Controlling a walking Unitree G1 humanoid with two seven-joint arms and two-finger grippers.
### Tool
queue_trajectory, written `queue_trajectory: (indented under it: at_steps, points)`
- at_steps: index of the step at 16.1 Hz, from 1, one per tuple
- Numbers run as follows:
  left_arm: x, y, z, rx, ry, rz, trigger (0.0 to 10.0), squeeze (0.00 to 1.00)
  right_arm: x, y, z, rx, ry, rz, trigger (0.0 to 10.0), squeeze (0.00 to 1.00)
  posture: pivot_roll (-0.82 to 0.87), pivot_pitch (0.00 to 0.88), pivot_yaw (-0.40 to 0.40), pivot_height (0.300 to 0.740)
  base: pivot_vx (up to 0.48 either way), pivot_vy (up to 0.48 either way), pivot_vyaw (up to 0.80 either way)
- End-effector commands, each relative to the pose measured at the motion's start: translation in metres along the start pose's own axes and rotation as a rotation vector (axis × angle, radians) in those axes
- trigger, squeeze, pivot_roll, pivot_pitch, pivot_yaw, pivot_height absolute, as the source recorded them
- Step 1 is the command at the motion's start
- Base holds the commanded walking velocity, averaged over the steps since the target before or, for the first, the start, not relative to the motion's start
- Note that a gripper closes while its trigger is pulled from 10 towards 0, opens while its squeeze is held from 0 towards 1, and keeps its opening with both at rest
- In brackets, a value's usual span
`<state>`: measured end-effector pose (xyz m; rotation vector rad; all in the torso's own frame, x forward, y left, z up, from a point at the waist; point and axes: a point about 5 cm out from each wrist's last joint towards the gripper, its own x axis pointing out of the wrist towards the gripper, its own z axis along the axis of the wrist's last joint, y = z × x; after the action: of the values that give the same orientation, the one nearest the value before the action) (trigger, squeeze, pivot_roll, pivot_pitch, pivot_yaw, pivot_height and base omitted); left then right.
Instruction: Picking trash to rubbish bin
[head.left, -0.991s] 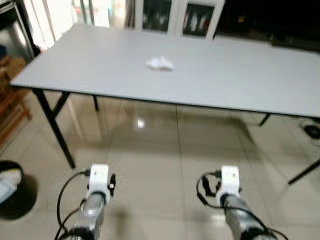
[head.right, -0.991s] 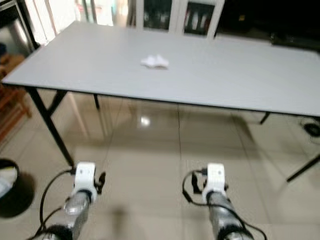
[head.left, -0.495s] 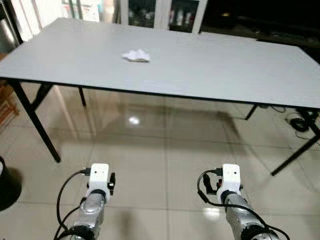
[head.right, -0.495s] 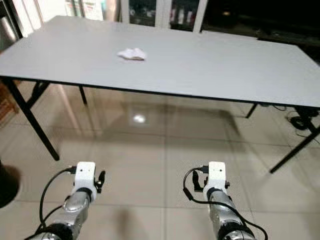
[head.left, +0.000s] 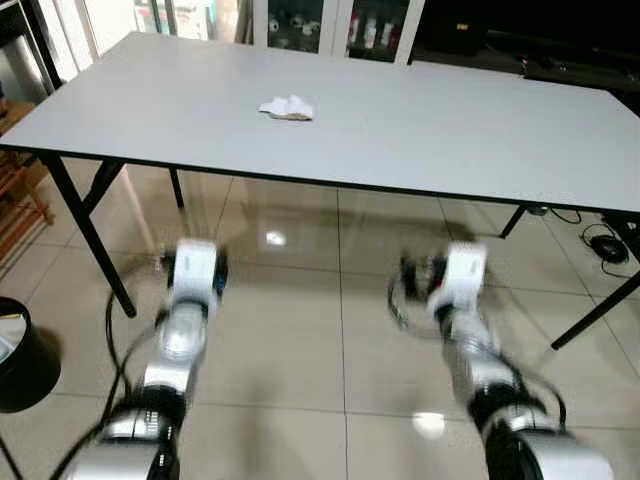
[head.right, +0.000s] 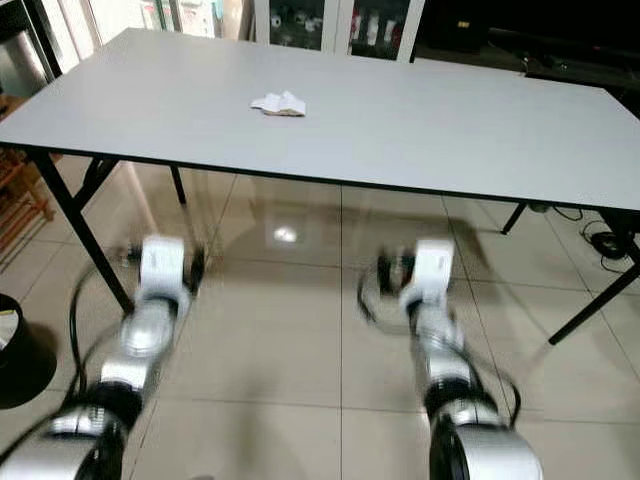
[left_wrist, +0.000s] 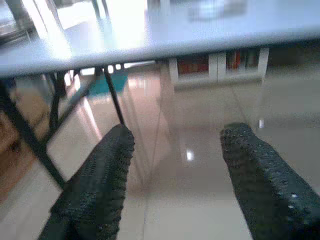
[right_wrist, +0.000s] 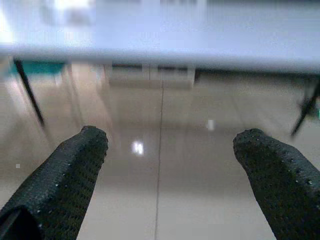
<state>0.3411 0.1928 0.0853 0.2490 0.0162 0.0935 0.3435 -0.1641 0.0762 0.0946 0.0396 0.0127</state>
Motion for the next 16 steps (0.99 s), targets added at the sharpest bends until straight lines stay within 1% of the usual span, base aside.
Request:
queue_trajectory:
  at_steps: [1,2,4,5,6,7,9,10,11,12,13,14,15,16]
  points:
    - [0.009,-0.001,0.023,-0.02,-0.097,0.01,10.0,1.0,0.012,-0.003,0.036,0.012,-0.157,-0.011,10.0,0.83,-0.01,0.017,-0.098,0.74,0.0,0.0,0.0]
    - [0.009,-0.001,0.026,-0.014,-0.119,0.008,10.0,1.0,0.015,-0.001,0.047,0.018,-0.203,0.001,10.0,1.0,-0.01,0.017,-0.098,0.74,0.0,0.0,0.0]
    - [0.012,0.0,0.04,0.04,-0.201,0.019,10.0,1.0,0.019,0.004,0.064,0.023,-0.273,0.017,10.0,1.0,-0.02,0.017,-0.097,0.74,0.0,0.0,0.0]
    - [0.015,-0.002,0.053,0.034,-0.247,0.029,10.0,1.0,0.02,0.007,0.072,0.029,-0.308,0.024,10.0,1.0,-0.02,0.016,-0.098,0.74,0.0,0.0,0.0]
    - [0.019,-0.009,0.084,-0.005,-0.346,0.023,10.0,1.0,0.022,0.016,0.088,0.042,-0.375,0.049,10.0,1.0,-0.02,0.016,-0.105,0.74,0.0,0.0,0.0]
    - [0.02,-0.013,0.096,-0.019,-0.378,0.013,10.0,1.0,0.023,0.019,0.092,0.044,-0.39,0.066,10.0,1.0,-0.02,0.018,-0.106,0.74,0.0,0.0,0.0]
    - [0.022,-0.022,0.112,-0.012,-0.42,-0.035,10.0,1.0,0.023,0.024,0.091,0.046,-0.384,0.081,10.0,1.0,-0.01,0.02,-0.111,0.74,0.0,0.0,0.0]
    - [0.022,-0.025,0.114,-0.03,-0.409,-0.04,10.0,1.0,0.023,0.026,0.091,0.049,-0.384,0.082,10.0,1.0,-0.01,0.016,-0.112,0.74,0.0,0.0,0.0]
    - [0.024,-0.033,0.107,-0.047,-0.357,-0.096,10.0,0.0,0.024,0.029,0.091,0.037,-0.373,0.082,10.0,0.48,-0.01,0.016,-0.11,0.74,0.0,0.0,0.0]
    - [0.023,-0.036,0.105,-0.036,-0.346,-0.111,10.0,0.0,0.025,0.029,0.091,0.038,-0.366,0.081,10.0,0.48,-0.01,0.016,-0.11,0.74,0.0,0.0,0.0]
    - [0.022,-0.039,0.102,-0.051,-0.331,-0.12,10.0,0.0,0.025,0.03,0.091,0.04,-0.361,0.081,10.0,0.0,-0.01,0.016,-0.108,0.74,0.0,0.0,0.0]
    - [0.019,-0.042,0.102,-0.087,-0.324,-0.124,10.0,0.0,0.025,0.031,0.092,0.048,-0.359,0.081,10.0,0.0,-0.01,0.015,-0.106,0.74,0.0,0.0,0.0]
    - [0.016,-0.044,0.105,-0.117,-0.342,-0.138,10.0,0.0,0.024,0.032,0.092,0.049,-0.36,0.08,10.0,0.0,-0.01,0.014,-0.107,0.74,0.0,0.0,0.0]
    - [0.016,-0.046,0.111,-0.13,-0.356,-0.138,10.0,0.0,0.024,0.034,0.092,0.052,-0.358,0.084,10.0,0.0,-0.01,0.01,-0.105,0.74,0.0,0.0,0.0]
